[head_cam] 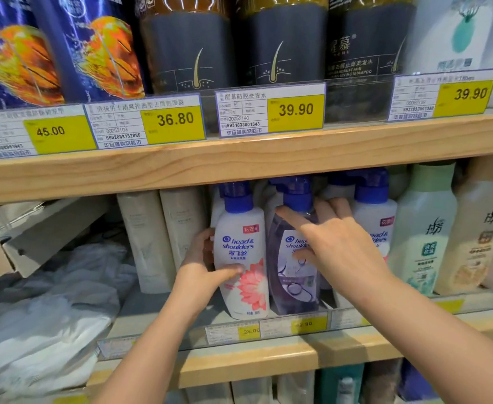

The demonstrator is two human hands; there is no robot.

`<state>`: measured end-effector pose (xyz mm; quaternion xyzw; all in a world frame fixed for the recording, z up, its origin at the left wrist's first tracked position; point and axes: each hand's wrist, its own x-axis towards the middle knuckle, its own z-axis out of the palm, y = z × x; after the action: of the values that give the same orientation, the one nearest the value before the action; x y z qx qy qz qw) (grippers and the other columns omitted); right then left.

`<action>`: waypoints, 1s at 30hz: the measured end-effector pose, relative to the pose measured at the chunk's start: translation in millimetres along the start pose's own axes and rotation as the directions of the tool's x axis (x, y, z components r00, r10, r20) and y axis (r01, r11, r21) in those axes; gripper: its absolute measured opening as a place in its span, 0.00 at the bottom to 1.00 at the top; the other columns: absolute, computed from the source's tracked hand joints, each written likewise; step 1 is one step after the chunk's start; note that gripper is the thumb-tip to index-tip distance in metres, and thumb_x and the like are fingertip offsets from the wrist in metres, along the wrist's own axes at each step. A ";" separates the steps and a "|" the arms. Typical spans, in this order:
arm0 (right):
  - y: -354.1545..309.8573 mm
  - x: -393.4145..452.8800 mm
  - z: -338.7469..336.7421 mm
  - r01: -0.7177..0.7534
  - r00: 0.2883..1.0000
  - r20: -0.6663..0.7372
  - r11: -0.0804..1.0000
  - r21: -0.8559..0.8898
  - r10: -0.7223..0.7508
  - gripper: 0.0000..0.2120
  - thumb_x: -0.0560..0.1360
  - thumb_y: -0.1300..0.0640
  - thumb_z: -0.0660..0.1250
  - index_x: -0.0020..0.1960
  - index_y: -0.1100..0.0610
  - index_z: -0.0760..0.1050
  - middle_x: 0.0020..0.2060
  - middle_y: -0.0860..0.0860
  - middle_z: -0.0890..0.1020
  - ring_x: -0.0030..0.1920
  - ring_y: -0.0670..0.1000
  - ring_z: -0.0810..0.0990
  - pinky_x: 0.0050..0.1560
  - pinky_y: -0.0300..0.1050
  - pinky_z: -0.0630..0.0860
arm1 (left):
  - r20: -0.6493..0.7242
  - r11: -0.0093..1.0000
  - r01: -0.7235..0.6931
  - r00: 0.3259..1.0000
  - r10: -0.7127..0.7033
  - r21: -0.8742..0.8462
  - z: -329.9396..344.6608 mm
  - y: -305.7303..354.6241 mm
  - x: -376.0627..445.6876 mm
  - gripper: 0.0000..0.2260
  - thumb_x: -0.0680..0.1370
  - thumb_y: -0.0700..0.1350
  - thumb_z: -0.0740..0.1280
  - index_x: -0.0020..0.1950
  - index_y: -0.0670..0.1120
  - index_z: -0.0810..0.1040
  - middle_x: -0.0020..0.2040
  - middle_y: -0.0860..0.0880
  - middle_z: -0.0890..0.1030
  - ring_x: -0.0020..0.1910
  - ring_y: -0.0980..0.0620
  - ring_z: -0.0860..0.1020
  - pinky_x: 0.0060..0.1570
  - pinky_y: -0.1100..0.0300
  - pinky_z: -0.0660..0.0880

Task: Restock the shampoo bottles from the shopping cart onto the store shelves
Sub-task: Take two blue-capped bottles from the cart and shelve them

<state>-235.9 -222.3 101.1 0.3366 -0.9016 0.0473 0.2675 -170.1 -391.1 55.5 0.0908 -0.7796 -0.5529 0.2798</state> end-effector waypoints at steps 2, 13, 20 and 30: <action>3.4 -0.4 -0.2 0.010 0.999 0.030 1.000 0.026 -0.011 0.32 0.72 0.53 0.67 0.70 0.43 0.55 0.58 0.58 0.72 0.62 0.59 0.64 0.47 0.49 0.73 | 0.016 0.999 0.024 1.000 -0.025 0.026 -1.3 -3.1 0.4 0.21 0.66 0.32 0.71 0.54 0.46 0.68 0.45 0.50 0.76 0.40 0.64 0.73 0.30 0.78 0.71; 7.2 2.1 0.7 0.002 0.996 0.093 0.997 0.078 -0.009 0.33 0.73 0.54 0.64 0.71 0.40 0.50 0.62 0.54 0.70 0.64 0.58 0.61 0.50 0.49 0.72 | 0.041 0.999 -0.003 0.999 0.001 0.038 -9.0 -11.2 0.0 0.20 0.66 0.34 0.72 0.53 0.47 0.70 0.43 0.56 0.78 0.42 0.62 0.76 0.34 0.76 0.74; 1.4 -7.7 5.5 -0.026 0.998 0.068 0.992 0.125 0.017 0.33 0.75 0.55 0.63 0.71 0.38 0.48 0.72 0.56 0.57 0.67 0.60 0.60 0.56 0.53 0.72 | 0.011 0.999 -0.021 1.000 0.020 0.027 -4.9 -10.2 -6.0 0.20 0.66 0.33 0.72 0.50 0.50 0.69 0.42 0.58 0.76 0.41 0.64 0.75 0.32 0.78 0.71; -9.1 -20.6 9.2 -0.118 0.991 0.089 0.972 0.201 0.102 0.39 0.74 0.58 0.66 0.72 0.38 0.44 0.74 0.55 0.44 0.59 0.60 0.70 0.46 0.49 0.73 | 0.039 0.999 -0.009 0.999 0.007 0.053 -6.9 -12.5 -9.4 0.21 0.67 0.37 0.73 0.52 0.52 0.67 0.42 0.60 0.75 0.41 0.67 0.73 0.36 0.73 0.72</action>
<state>-221.4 -219.7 81.8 0.3134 -0.9190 0.1417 0.1926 -160.7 -397.1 42.6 0.0842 -0.7996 -0.5325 0.2644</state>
